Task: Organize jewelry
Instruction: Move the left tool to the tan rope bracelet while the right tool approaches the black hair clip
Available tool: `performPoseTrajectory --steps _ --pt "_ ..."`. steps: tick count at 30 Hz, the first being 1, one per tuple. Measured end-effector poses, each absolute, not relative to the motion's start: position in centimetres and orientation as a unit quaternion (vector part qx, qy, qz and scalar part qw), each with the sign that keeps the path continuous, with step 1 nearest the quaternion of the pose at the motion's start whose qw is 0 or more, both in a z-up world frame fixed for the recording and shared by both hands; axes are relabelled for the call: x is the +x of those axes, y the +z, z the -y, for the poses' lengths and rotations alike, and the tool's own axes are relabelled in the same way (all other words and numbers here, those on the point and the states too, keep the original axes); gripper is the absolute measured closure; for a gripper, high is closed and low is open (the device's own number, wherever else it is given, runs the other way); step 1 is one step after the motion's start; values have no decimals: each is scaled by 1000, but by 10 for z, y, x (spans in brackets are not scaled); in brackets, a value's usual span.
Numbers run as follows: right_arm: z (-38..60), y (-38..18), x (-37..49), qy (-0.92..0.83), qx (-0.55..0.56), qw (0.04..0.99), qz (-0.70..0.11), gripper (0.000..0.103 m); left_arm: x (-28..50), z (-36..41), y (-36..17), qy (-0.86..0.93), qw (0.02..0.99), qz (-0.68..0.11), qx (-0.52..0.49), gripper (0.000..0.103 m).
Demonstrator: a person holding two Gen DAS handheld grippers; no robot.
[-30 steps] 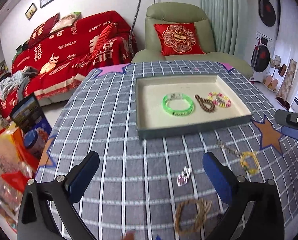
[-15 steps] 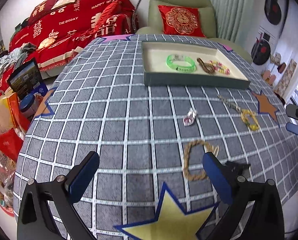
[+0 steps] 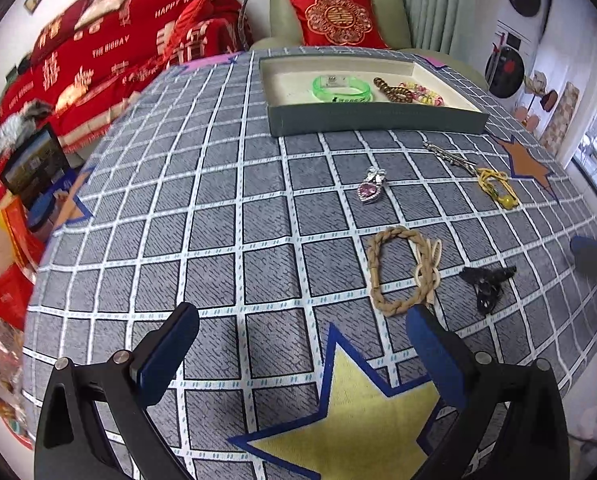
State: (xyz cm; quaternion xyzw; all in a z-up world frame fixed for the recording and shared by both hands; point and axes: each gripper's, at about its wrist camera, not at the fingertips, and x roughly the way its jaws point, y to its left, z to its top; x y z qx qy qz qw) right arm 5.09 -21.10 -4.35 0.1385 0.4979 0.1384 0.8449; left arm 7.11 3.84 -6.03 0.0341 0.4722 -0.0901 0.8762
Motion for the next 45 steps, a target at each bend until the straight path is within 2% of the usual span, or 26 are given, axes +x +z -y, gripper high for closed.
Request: performPoseTrajectory --steps 7,16,31,33,35,37,40,42,45 --pt "181 -44 42 162 83 848 -498 0 97 -41 -62 -103 864 -492 13 0" --pt "162 -48 36 173 55 846 -501 0 114 -16 -70 -111 856 -499 74 0" --pt "132 -64 46 160 11 845 -511 1 120 -27 -72 -80 864 -482 123 0" --pt "129 -65 49 154 5 847 -509 5 120 -28 -71 -81 864 -483 122 0" --pt "127 -68 53 147 -1 846 -512 17 118 -29 -71 -84 864 -482 123 0" --pt "124 -69 56 141 -8 850 -508 20 116 -30 -70 -87 864 -480 123 0" --pt "120 -69 59 137 -19 852 -505 25 114 -29 -68 -95 863 -482 119 13" --pt "117 -69 60 132 -29 853 -503 30 110 -25 -66 -102 861 -483 120 26" --pt "113 -69 60 129 -46 855 -500 41 105 -13 -64 -109 861 -477 138 40"
